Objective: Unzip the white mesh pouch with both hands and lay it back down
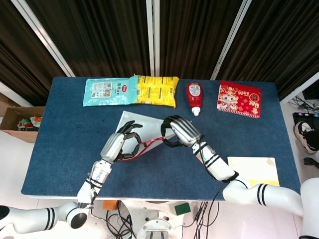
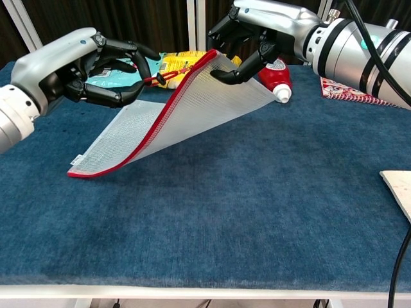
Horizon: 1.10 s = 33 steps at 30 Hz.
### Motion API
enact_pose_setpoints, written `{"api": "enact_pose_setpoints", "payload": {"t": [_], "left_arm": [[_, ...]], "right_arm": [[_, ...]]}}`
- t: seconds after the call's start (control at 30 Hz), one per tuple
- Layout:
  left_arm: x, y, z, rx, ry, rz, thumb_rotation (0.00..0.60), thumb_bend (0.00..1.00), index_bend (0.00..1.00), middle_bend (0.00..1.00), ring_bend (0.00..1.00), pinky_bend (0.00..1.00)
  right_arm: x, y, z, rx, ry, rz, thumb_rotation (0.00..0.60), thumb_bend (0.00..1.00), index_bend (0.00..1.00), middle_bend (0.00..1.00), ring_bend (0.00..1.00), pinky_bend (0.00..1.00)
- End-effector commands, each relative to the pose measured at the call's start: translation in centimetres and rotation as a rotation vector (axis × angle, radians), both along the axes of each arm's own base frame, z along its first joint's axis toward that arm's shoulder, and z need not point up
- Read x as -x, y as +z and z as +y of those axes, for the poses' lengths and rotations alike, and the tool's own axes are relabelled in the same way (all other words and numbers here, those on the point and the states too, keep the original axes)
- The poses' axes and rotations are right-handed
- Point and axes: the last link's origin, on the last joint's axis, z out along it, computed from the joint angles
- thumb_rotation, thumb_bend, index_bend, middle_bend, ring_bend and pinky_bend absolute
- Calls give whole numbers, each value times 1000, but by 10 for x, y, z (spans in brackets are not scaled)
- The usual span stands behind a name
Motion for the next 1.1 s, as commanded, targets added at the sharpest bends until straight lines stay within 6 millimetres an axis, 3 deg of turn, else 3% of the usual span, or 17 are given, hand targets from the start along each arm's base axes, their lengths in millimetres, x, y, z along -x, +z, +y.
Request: {"api": "enact_pose_setpoints", "payload": {"t": [0.03, 0.3, 0.6, 1.1], "left_arm": [[5, -2, -3, 21, 11, 12, 600, 548, 647, 176, 53, 147], [15, -6, -7, 47, 20, 55, 600, 548, 646, 176, 52, 147], [39, -5, -9, 58, 62, 122, 600, 552, 646, 176, 52, 147], [122, 4, 0, -40, 261, 363, 600, 556, 646, 176, 52, 147]], "right_arm": [[1, 0, 0, 8, -5, -8, 600, 477, 896, 552, 284, 326], [2, 0, -1, 17, -4, -30, 600, 477, 905, 558, 290, 329], [3, 11, -5, 52, -5, -64, 600, 481, 911, 559, 290, 335], [33, 43, -3, 87, -24, -79, 600, 498, 919, 568, 294, 335]]}}
